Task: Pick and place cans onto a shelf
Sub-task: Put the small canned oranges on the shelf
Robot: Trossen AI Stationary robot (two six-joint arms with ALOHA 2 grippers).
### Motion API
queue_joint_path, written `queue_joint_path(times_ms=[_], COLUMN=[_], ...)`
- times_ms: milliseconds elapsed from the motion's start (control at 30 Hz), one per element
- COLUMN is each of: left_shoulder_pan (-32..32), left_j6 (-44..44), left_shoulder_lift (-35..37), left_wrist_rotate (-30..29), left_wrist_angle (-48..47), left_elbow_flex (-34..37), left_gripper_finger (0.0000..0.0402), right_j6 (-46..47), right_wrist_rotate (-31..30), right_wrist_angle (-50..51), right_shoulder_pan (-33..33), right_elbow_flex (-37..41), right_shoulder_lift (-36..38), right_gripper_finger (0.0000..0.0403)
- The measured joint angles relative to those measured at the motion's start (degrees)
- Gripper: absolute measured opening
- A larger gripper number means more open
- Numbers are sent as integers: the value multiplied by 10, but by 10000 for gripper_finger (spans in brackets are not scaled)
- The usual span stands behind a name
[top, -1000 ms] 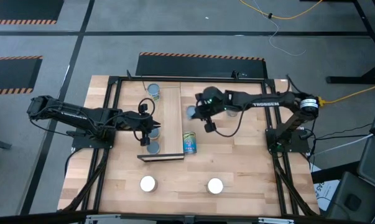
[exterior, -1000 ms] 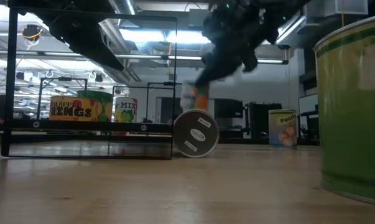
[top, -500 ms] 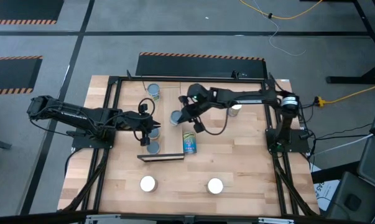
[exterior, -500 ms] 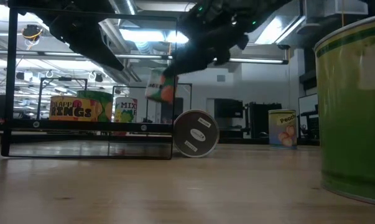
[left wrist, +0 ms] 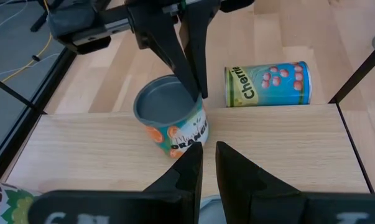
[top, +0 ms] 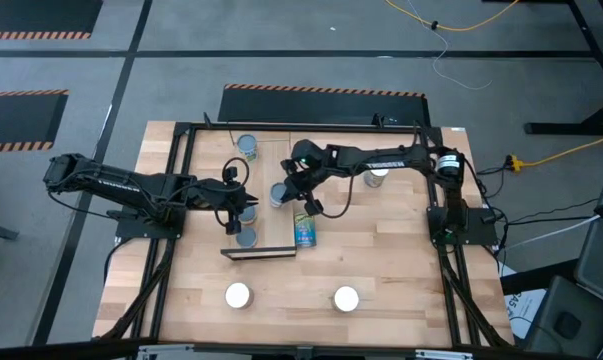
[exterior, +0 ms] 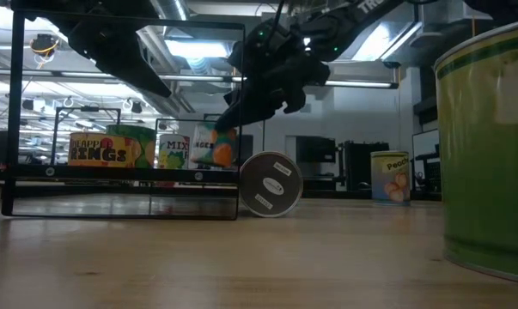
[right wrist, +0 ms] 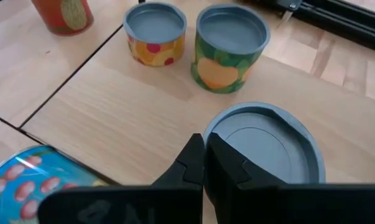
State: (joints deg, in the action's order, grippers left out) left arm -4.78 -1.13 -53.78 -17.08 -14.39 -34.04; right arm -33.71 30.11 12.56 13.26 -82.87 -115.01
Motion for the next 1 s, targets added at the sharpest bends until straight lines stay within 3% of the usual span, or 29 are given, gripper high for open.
queue_joint_path(times_ms=[1000], left_shoulder_pan=[0], left_j6=[1], left_shoulder_lift=[0], left_wrist_rotate=[0], left_wrist_angle=[1], left_elbow_flex=[0], left_gripper_finger=[39], right_j6=[-2], right_wrist_rotate=[-3], right_wrist_angle=[-9], right_shoulder_pan=[0], right_elbow_flex=[0], right_shoulder_lift=[-19], right_gripper_finger=[12])
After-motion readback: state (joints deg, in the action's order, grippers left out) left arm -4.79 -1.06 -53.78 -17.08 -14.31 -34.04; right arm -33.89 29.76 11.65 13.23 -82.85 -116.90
